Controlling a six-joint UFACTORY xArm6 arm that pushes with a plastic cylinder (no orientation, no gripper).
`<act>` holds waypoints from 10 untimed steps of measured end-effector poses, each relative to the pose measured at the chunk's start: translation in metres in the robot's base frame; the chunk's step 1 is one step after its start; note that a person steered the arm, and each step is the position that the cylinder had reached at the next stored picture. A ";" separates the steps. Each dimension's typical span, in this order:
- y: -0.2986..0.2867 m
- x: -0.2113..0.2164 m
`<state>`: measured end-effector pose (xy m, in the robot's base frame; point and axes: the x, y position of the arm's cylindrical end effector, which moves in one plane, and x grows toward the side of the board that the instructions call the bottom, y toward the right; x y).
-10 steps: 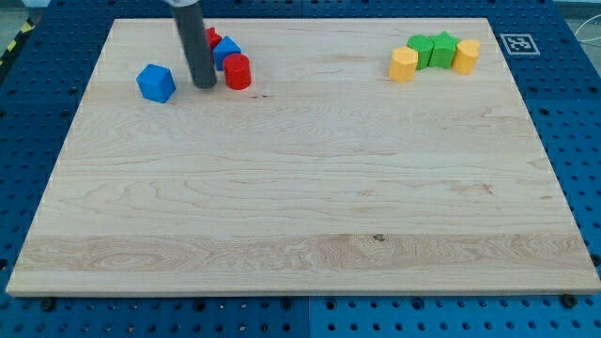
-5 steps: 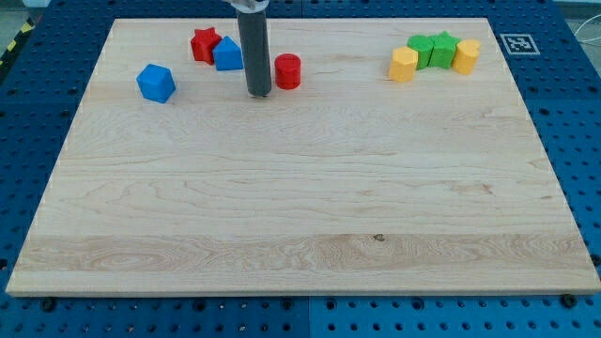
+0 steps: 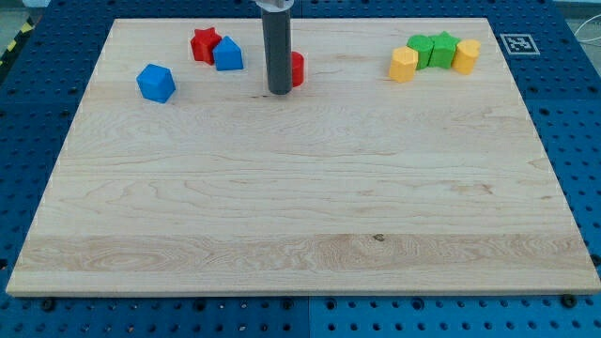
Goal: Move the red circle to the top center
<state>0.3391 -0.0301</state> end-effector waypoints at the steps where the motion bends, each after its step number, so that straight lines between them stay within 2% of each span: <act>1: 0.002 -0.031; 3: 0.018 -0.045; 7: 0.042 -0.045; 10: 0.053 -0.093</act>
<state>0.2459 0.0225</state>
